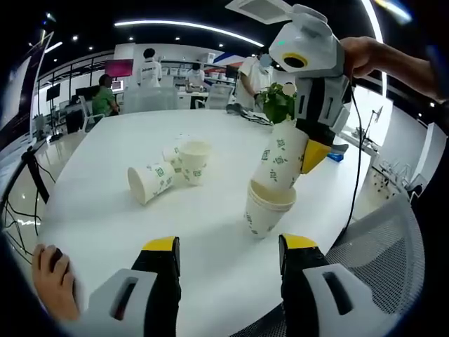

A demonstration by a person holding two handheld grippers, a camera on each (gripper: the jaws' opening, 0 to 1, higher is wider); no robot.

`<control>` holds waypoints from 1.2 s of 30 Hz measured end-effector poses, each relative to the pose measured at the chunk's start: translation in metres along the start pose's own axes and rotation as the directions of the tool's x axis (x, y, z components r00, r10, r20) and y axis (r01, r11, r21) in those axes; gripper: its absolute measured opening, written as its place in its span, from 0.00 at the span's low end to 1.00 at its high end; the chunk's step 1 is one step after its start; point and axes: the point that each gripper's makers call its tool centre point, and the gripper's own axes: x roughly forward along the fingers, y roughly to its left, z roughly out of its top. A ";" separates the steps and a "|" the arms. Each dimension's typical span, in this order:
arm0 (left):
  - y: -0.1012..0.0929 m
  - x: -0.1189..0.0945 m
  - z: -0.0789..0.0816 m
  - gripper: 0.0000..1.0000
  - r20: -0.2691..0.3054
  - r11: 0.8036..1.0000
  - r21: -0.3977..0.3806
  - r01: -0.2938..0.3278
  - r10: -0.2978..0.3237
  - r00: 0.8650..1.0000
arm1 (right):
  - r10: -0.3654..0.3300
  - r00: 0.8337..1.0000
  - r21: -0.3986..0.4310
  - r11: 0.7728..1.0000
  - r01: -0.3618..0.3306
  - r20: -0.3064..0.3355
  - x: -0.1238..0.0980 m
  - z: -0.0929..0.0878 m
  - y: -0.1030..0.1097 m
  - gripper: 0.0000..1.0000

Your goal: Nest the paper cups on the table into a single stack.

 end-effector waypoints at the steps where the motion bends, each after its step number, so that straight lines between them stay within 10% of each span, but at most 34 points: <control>1: 0.000 0.000 0.000 0.56 0.000 1.000 0.000 0.000 0.000 1.000 | 0.002 1.000 0.000 1.000 -0.002 -0.004 0.002 0.000 0.000 0.00; 36: 0.001 0.000 0.001 0.56 0.001 1.000 -0.006 -0.004 0.004 1.000 | 0.006 1.000 -0.018 1.000 -0.006 -0.008 0.010 0.001 0.007 0.05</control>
